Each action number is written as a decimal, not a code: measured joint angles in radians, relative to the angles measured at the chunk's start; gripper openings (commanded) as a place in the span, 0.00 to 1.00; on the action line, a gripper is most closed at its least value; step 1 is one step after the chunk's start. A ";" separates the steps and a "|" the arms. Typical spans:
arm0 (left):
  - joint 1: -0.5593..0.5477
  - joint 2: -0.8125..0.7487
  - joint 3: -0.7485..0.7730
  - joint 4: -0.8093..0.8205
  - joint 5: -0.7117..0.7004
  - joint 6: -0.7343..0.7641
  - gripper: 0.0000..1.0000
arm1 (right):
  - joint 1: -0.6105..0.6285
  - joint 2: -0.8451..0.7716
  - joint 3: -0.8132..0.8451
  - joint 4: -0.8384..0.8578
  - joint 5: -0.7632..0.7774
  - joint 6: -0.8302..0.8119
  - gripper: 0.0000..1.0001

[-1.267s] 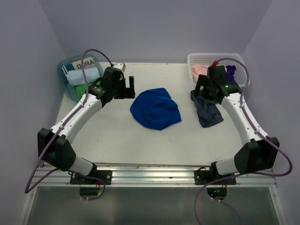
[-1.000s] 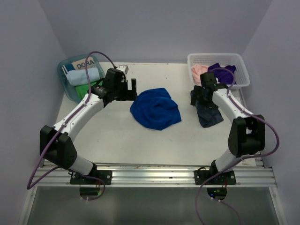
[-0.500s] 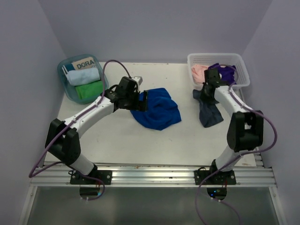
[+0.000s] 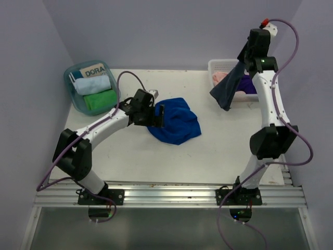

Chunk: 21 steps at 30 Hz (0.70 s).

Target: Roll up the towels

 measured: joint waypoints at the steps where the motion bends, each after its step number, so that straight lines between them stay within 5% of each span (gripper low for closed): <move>1: 0.000 0.000 -0.010 0.001 0.000 -0.002 1.00 | -0.009 0.054 0.048 -0.004 0.005 0.003 0.00; 3: 0.000 0.000 -0.032 -0.002 0.000 -0.007 1.00 | -0.028 0.165 0.135 -0.016 0.009 0.013 0.00; 4: 0.000 0.000 -0.042 -0.002 0.000 -0.007 1.00 | -0.040 0.224 0.190 -0.032 0.008 0.019 0.28; 6: 0.000 0.000 -0.051 -0.003 0.001 -0.008 1.00 | -0.063 0.371 0.355 -0.081 -0.011 0.039 0.65; 8: 0.000 0.000 -0.053 -0.002 0.001 -0.008 1.00 | -0.085 0.510 0.521 -0.123 -0.031 0.050 0.86; 12: -0.003 0.000 -0.055 0.000 0.002 -0.010 0.99 | -0.109 0.544 0.438 -0.139 -0.080 0.055 0.89; 21: -0.041 0.054 -0.059 0.015 0.007 -0.025 0.96 | -0.031 0.118 -0.208 -0.058 -0.168 0.055 0.86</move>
